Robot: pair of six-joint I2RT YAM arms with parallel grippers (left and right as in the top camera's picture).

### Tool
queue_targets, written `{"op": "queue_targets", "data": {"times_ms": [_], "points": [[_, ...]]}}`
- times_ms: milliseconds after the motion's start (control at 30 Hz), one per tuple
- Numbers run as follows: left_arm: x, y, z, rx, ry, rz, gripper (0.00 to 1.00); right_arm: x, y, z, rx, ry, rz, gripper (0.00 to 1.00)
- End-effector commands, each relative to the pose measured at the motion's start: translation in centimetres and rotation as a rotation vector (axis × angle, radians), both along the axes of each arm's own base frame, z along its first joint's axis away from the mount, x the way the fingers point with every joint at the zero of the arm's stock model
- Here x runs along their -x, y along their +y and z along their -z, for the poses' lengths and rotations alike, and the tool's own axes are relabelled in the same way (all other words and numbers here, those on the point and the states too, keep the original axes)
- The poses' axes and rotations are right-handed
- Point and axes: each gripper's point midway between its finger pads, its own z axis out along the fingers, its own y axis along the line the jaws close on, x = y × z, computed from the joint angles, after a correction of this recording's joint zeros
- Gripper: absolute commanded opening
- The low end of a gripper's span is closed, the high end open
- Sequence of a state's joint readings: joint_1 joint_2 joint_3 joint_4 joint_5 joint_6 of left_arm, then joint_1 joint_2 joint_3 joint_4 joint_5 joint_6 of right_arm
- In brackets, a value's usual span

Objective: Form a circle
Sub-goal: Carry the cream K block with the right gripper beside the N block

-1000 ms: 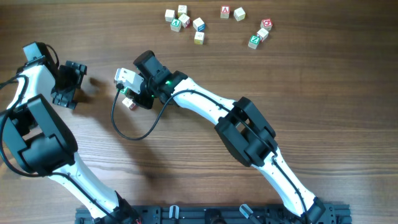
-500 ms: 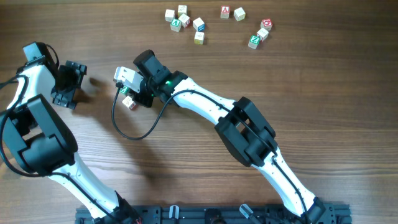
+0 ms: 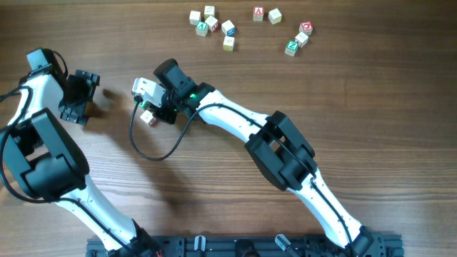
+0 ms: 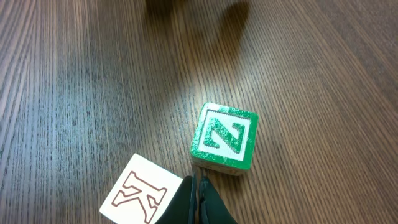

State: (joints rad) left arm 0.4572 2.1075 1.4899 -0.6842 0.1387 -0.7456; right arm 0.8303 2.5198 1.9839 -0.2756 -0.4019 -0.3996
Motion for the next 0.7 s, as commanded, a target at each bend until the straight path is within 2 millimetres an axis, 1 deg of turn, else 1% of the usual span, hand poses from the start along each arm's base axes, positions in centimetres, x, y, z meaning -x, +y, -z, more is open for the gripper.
{"op": "queue_targets", "data": {"times_ms": [0, 233, 667], "points": [[0.36, 0.14, 0.67, -0.009, 0.024, 0.001, 1.00, 0.16, -0.40, 1.71, 0.023, 0.016, -0.016, 0.05], [0.35, 0.12, 0.67, -0.009, 0.024, 0.001, 1.00, 0.82, -0.28, 1.68, 0.012, 0.043, -0.040, 0.04], [0.36, 0.14, 0.67, -0.009, 0.024, 0.001, 1.00, 0.72, -0.37, 1.75, 0.017, 0.041, -0.035, 0.04]]}}
